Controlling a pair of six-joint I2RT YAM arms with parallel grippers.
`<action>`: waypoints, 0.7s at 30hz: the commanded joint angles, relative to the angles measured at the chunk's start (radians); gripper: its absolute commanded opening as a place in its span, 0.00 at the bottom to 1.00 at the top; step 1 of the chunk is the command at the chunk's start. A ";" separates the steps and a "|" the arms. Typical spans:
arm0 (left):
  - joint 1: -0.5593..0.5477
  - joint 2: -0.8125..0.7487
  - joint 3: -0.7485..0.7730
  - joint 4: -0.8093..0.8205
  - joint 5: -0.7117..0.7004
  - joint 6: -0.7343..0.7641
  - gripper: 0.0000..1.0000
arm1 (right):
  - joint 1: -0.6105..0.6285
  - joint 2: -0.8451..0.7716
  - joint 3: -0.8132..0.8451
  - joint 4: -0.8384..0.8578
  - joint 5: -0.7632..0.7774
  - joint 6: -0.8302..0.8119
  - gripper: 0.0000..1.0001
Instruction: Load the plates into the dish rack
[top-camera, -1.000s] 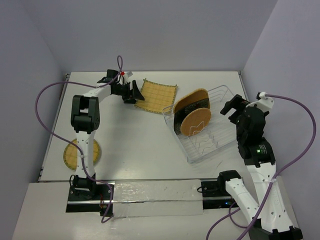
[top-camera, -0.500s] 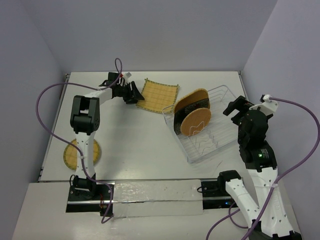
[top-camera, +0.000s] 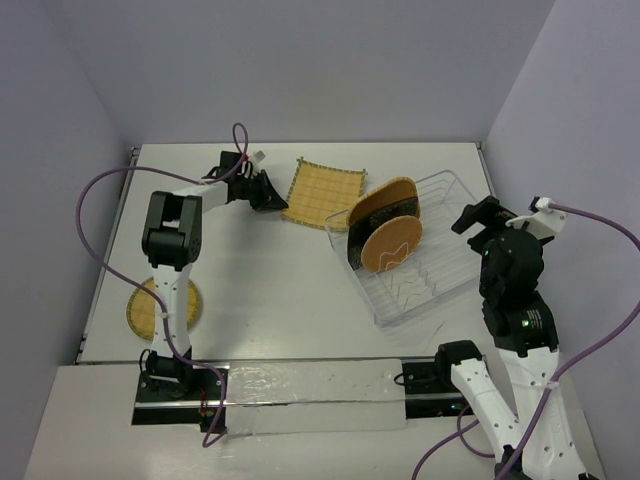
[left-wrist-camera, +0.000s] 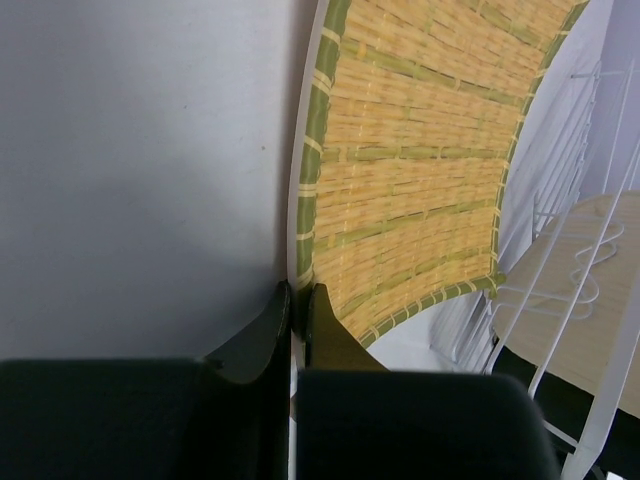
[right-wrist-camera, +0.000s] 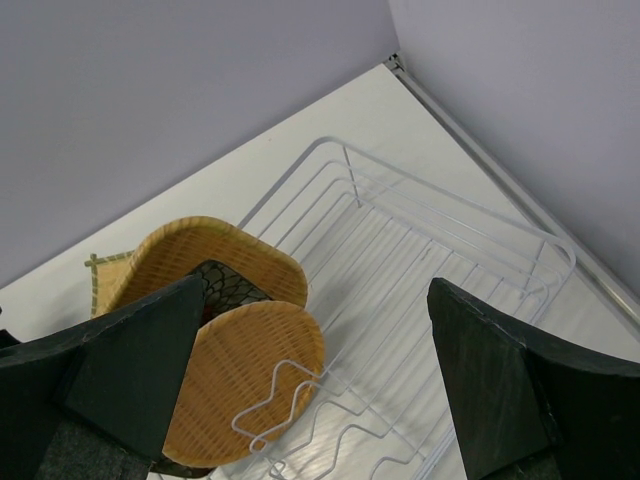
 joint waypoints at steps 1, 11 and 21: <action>-0.004 -0.062 -0.065 0.017 -0.054 0.029 0.00 | 0.003 -0.018 0.016 0.034 0.009 -0.023 1.00; 0.038 -0.370 -0.192 0.106 -0.105 0.000 0.00 | 0.004 0.048 0.048 0.040 -0.343 -0.107 1.00; 0.075 -0.528 -0.460 0.121 -0.286 -0.062 0.00 | 0.191 0.232 0.178 0.145 -0.573 -0.116 1.00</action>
